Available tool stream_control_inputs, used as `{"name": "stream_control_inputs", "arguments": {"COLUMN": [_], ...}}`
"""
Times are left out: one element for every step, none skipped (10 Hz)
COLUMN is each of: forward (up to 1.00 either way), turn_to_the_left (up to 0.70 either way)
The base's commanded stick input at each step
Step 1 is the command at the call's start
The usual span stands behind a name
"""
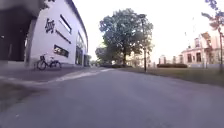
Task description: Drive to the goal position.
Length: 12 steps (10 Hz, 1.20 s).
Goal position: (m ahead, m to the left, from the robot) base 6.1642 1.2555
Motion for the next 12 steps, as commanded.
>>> {"name": "stream_control_inputs", "arguments": {"forward": [0.50, 0.50, 0.50, 0.50, 0.50, 0.50, 0.50, 0.50, 0.50, 0.50, 0.50, 0.50], "turn_to_the_left": [0.00, 0.00, 0.00, 0.00, 0.00, 0.00, 0.00, 0.00, 0.00, 0.00, 0.00, 0.00]}}
